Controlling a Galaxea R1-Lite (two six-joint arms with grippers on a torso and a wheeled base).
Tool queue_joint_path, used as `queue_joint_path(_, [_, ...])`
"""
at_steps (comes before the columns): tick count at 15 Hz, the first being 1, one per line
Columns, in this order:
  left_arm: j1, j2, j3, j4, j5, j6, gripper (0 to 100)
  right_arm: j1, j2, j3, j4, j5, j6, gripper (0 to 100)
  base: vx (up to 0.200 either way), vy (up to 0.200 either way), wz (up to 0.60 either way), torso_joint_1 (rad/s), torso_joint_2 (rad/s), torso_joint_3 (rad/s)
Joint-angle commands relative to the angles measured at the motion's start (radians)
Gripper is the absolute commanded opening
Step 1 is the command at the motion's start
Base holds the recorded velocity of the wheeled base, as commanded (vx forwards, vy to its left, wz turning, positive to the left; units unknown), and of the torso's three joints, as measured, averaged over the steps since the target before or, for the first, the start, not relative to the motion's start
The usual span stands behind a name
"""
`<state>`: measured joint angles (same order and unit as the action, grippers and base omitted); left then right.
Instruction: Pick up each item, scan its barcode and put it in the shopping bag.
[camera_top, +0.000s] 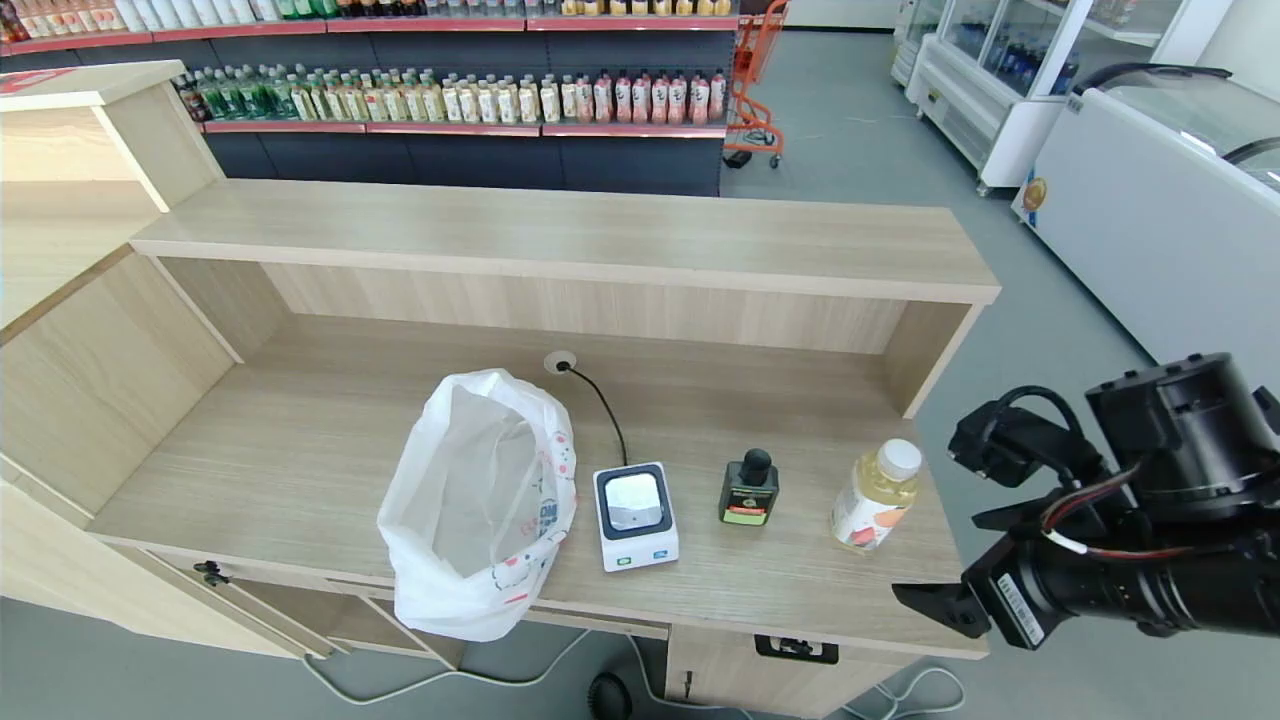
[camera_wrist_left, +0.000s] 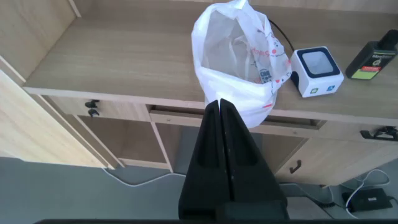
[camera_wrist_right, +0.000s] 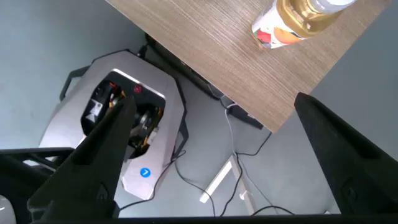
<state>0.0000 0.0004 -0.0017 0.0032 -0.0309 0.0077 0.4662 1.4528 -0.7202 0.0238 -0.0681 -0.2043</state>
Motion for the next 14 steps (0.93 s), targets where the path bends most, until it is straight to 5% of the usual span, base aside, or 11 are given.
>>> queue_joint_path(1, [0.0, 0.001, -0.001, 0.0, 0.0, 0.0, 0, -0.004, 0.109, -0.001, -0.035, -0.004, -0.004, 100, 0.0, 0.0, 0.0, 0.0, 0.0, 0.0])
queue_joint_path(14, [0.0, 0.001, 0.0, 0.0, 0.0, 0.0, 0, -0.043, 0.44, -0.024, -0.516, -0.004, -0.096, 100, 0.0, 0.0, 0.0, 0.0, 0.0, 0.0])
